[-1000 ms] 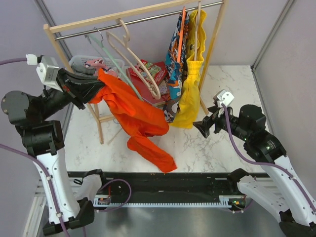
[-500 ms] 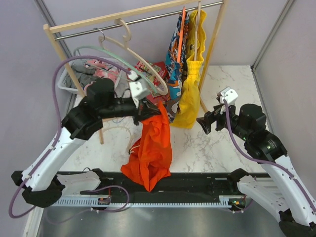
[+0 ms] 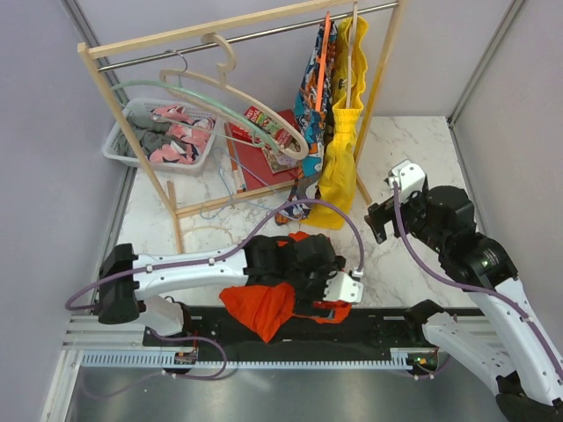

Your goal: Place the shorts on the hanger

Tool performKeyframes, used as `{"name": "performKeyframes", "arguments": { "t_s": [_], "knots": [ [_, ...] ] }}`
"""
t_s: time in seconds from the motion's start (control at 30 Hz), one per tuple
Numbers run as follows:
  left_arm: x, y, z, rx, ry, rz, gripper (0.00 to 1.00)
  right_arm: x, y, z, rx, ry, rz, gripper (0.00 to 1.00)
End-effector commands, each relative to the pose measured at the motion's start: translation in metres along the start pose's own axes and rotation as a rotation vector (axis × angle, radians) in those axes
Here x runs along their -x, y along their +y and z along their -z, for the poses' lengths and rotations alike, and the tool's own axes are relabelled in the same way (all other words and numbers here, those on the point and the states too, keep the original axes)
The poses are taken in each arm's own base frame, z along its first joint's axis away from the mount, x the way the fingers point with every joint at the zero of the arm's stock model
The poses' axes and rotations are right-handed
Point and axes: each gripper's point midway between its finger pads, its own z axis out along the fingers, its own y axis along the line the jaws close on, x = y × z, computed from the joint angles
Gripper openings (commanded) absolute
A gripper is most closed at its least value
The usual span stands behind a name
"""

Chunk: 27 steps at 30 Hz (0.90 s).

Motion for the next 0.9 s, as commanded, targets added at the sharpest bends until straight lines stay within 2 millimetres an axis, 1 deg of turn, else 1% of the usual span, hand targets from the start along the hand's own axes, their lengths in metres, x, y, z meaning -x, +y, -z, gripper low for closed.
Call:
{"name": "performKeyframes", "arguments": {
  "t_s": [0.0,0.03,0.07,0.1,0.13,0.17,0.2,0.23,0.27,0.3,0.33,0.37,0.4,0.43,0.5,0.53,0.57,0.6,0.63,0.67,0.7,0.73,0.77,0.8,0.83,0.87],
  "knots": [
    [-0.004,-0.019,0.055,-0.071,-0.164,-0.05,0.99,-0.018,0.035,0.0,0.243,0.071,0.151,0.98],
    [-0.01,-0.018,0.064,-0.062,-0.179,-0.044,0.99,-0.024,0.056,0.0,0.376,0.077,0.177,0.98],
    [-0.02,-0.013,0.079,-0.027,-0.195,-0.018,0.99,-0.03,0.064,-0.002,0.43,0.089,0.195,0.98],
    [-0.032,-0.012,0.086,-0.014,-0.165,0.005,0.99,-0.041,0.069,-0.007,0.472,0.107,0.221,0.98],
    [-0.041,-0.01,0.091,0.002,-0.154,0.038,0.99,-0.049,0.078,-0.014,0.536,0.136,0.214,0.98],
    [-0.054,0.0,0.102,0.042,-0.15,0.092,0.99,-0.053,0.082,-0.021,0.558,0.147,0.215,0.98],
    [-0.068,-0.001,0.107,0.044,-0.117,0.135,0.99,-0.062,0.085,-0.028,0.578,0.173,0.209,0.98],
    [-0.077,0.003,0.111,0.074,-0.102,0.183,0.97,-0.072,0.088,-0.04,0.6,0.218,0.193,0.96],
    [-0.097,0.014,0.115,0.134,-0.065,0.247,0.96,-0.072,0.092,-0.047,0.623,0.214,0.187,0.95],
    [-0.105,0.014,0.122,0.152,-0.058,0.274,0.95,-0.077,0.094,-0.053,0.634,0.23,0.174,0.92],
    [-0.114,0.017,0.125,0.174,-0.048,0.294,0.94,-0.084,0.096,-0.062,0.64,0.254,0.164,0.91],
    [-0.132,0.025,0.128,0.22,-0.016,0.341,0.93,-0.079,0.094,-0.072,0.628,0.219,0.176,0.9],
    [-0.139,0.026,0.131,0.238,-0.006,0.354,0.92,-0.085,0.096,-0.078,0.629,0.223,0.178,0.89],
    [-0.152,0.029,0.132,0.254,0.019,0.368,0.9,-0.08,0.096,-0.089,0.621,0.193,0.191,0.89],
    [-0.164,0.028,0.132,0.263,0.04,0.385,0.89,-0.082,0.102,-0.098,0.626,0.185,0.212,0.87],
    [-0.17,0.028,0.131,0.259,0.057,0.379,0.88,-0.089,0.106,-0.106,0.634,0.206,0.215,0.87],
    [-0.181,0.027,0.129,0.266,0.087,0.397,0.88,-0.087,0.114,-0.112,0.645,0.192,0.232,0.86],
    [-0.186,0.028,0.128,0.271,0.096,0.405,0.87,-0.09,0.117,-0.118,0.648,0.199,0.238,0.86],
    [-0.192,0.029,0.127,0.277,0.107,0.416,0.87,-0.097,0.121,-0.126,0.658,0.222,0.234,0.86],
    [-0.199,0.03,0.126,0.287,0.116,0.434,0.88,-0.094,0.129,-0.132,0.663,0.206,0.217,0.87],
    [-0.201,0.031,0.126,0.29,0.118,0.443,0.88,-0.094,0.132,-0.137,0.667,0.207,0.201,0.88],
    [-0.203,0.031,0.126,0.293,0.119,0.456,0.88,-0.1,0.137,-0.144,0.677,0.227,0.176,0.88],
    [-0.205,0.032,0.127,0.299,0.116,0.468,0.88,-0.096,0.141,-0.151,0.671,0.212,0.143,0.9],
    [-0.204,0.032,0.127,0.301,0.115,0.472,0.88,-0.097,0.143,-0.156,0.665,0.218,0.116,0.9],
    [-0.204,0.032,0.127,0.302,0.111,0.484,0.88,-0.103,0.143,-0.166,0.652,0.237,0.094,0.91],
    [-0.203,0.032,0.128,0.306,0.105,0.486,0.88,-0.1,0.144,-0.173,0.646,0.218,0.084,0.91]
  ]
}}
